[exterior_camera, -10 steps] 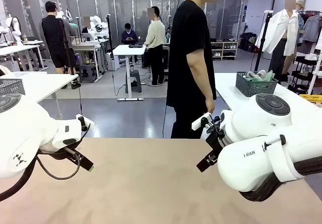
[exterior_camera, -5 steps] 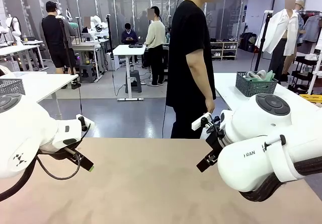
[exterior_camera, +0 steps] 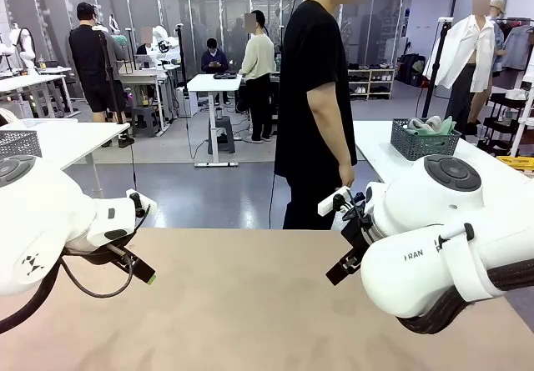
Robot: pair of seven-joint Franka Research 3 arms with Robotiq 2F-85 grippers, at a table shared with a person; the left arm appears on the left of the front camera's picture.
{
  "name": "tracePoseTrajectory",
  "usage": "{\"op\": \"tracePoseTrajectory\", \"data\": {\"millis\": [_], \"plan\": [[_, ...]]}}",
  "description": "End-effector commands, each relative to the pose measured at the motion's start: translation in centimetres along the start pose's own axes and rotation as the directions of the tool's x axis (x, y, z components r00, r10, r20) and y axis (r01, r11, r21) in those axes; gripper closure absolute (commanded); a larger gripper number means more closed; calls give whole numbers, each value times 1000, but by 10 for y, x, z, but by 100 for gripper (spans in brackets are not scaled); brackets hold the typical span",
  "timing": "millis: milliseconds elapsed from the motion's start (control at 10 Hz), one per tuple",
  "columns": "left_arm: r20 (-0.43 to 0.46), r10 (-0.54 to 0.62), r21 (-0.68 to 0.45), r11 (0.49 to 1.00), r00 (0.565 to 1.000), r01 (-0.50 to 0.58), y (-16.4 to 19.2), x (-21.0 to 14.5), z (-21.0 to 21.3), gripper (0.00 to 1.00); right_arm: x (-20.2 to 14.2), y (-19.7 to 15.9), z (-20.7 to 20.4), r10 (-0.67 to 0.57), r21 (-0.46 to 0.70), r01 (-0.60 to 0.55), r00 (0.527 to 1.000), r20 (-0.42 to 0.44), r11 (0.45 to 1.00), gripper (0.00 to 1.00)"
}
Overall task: Fold the towels and place them in the basket.
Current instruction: When a person lays out a Towel with hook on the table, fold it in half twice.
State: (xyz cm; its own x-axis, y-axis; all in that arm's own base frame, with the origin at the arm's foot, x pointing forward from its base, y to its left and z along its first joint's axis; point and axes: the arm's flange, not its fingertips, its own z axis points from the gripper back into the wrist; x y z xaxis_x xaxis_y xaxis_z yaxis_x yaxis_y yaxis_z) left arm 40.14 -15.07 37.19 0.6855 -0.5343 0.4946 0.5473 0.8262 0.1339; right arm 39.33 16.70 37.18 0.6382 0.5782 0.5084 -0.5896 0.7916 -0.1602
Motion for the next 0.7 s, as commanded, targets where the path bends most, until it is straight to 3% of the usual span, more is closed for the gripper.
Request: {"op": "tracePoseTrajectory", "data": {"millis": [0, 300, 600], "plan": [[0, 0, 0, 1000, 1000, 0, 0, 0, 0, 0, 0, 0, 0, 0, 0, 0, 1000, 0, 1000, 0], [-34, -7, -29, 1000, 999, 6, 20, 29, 78, 0, 37, -54, 73, -20, -13, 20, 999, -28, 1000, 0], [-31, 21, -98, 995, 999, -24, 28, 52, 198, 0, 64, -101, 183, -39, -17, 39, 999, 10, 999, 0]]}}
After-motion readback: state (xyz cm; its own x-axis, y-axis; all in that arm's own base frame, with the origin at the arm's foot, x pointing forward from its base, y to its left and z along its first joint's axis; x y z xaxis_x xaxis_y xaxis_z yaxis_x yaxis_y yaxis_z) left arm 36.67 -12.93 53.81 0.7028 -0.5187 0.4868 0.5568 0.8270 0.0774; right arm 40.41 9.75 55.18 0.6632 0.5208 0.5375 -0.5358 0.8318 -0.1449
